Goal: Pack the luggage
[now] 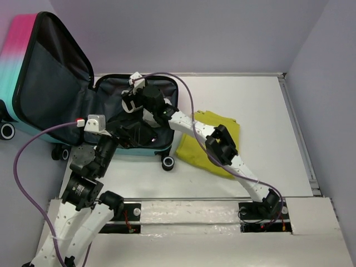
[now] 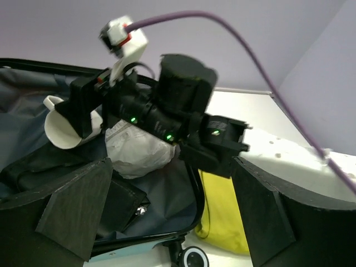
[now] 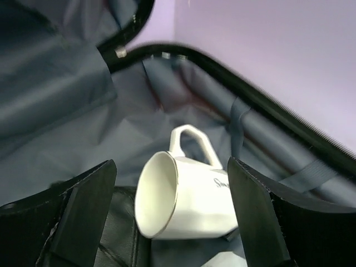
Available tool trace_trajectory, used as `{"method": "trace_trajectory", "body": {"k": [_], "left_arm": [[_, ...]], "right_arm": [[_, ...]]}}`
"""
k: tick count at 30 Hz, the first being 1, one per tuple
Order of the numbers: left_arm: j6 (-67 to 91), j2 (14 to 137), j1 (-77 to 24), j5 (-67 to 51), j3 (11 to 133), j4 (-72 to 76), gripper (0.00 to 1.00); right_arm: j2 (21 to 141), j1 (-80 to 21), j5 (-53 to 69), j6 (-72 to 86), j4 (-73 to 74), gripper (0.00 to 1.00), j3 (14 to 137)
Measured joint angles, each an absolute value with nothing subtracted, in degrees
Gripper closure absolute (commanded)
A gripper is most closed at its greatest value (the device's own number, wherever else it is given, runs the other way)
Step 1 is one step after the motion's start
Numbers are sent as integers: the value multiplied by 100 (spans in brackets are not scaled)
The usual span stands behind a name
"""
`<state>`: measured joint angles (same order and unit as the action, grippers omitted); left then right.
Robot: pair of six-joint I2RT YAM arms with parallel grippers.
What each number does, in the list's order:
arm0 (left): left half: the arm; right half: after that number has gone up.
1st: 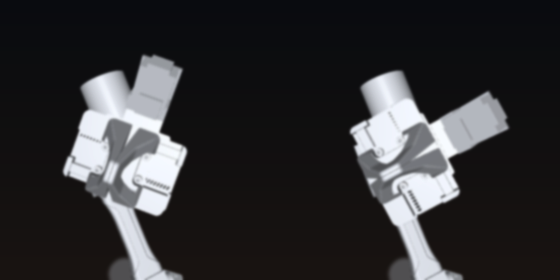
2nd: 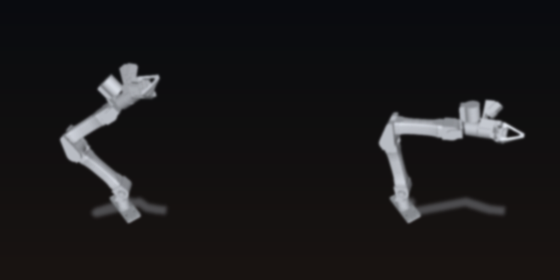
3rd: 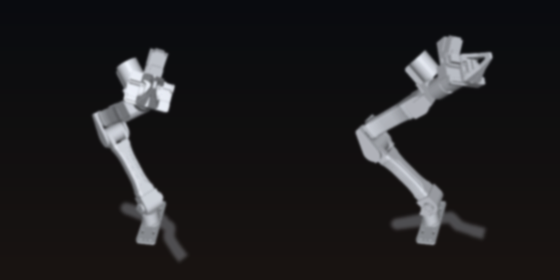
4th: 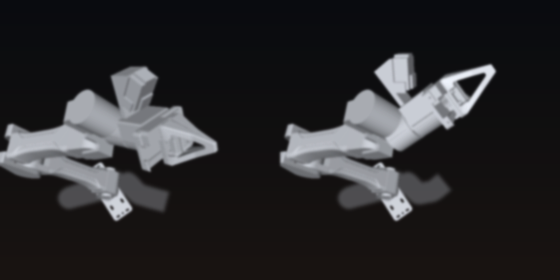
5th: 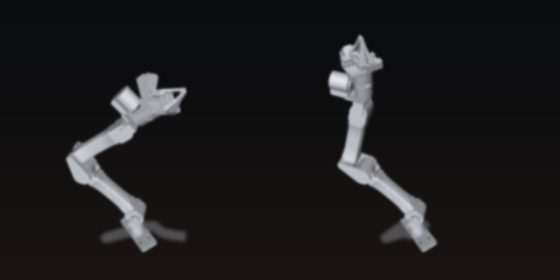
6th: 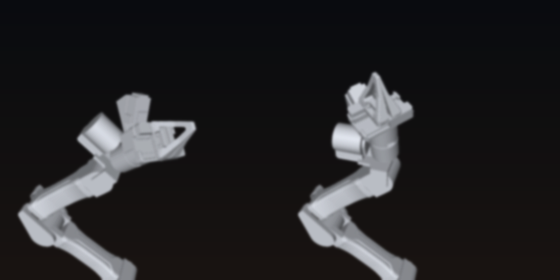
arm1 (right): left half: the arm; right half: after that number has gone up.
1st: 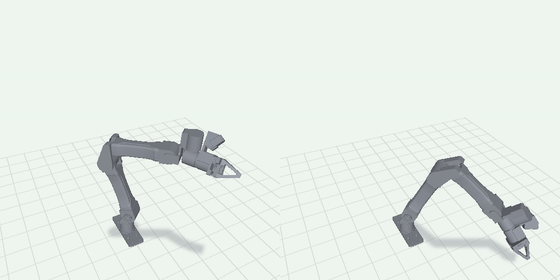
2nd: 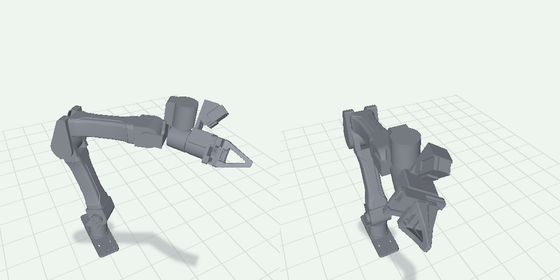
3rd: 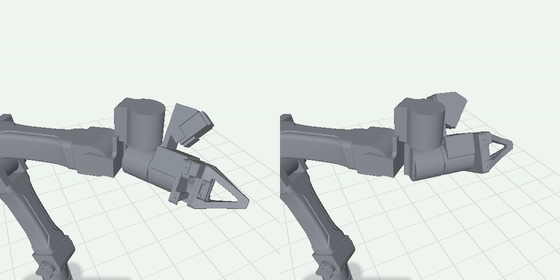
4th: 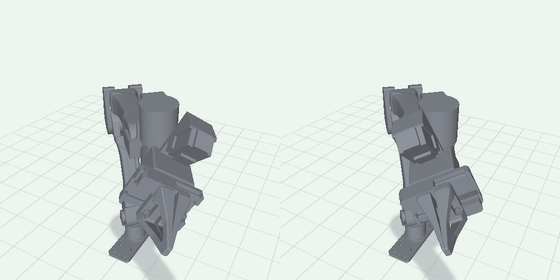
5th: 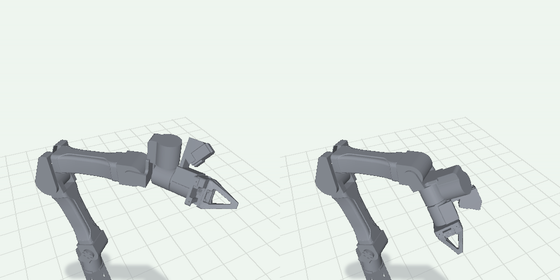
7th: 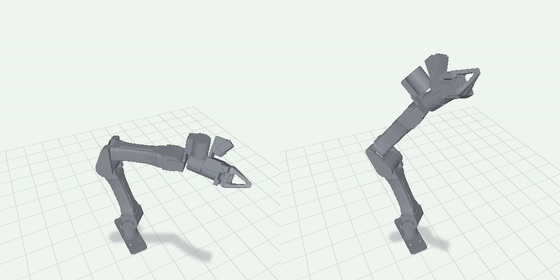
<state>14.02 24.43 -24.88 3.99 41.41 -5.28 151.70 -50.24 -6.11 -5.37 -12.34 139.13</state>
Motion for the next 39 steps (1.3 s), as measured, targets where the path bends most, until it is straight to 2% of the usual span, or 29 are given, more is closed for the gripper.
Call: {"method": "trace_trajectory", "body": {"k": [6,7,11,14,18,20,24,32,37,39], "left_arm": [[1581,2547,-2427,646,4141,-543,1],[1632,2567,-2425,657,4141,-541,1],[1804,2641,-2414,436,4139,-506,1],[1890,2757,-2390,45,4139,-364,1],[2106,3236,-2390,-840,4141,-82,1],[2241,3542,-2390,-1229,4141,19,1],[2620,3953,-2427,-1887,4047,395,1],[2928,4014,-2845,-2123,3968,600,1],[2967,4200,-3273,-1981,3966,635,4],[2965,4298,-3505,-1831,3966,613,5]], "right_arm": [[13861,-5009,-572,-388,-1129,9,13067],[13277,-4980,-626,-349,-1105,6,12486],[10739,-4689,-832,152,-1140,5,10145],[8770,-3741,-862,1076,-884,5,8189],[7179,-1603,-635,2152,-600,3,5704],[6785,-696,-464,2460,-226,0,4683],[6685,-320,113,2711,633,0,3699],[7199,-301,735,2836,460,1,3594],[8302,-294,1256,2943,-89,11,3693],[8600,-272,1490,2980,-336,20,3903]]}}
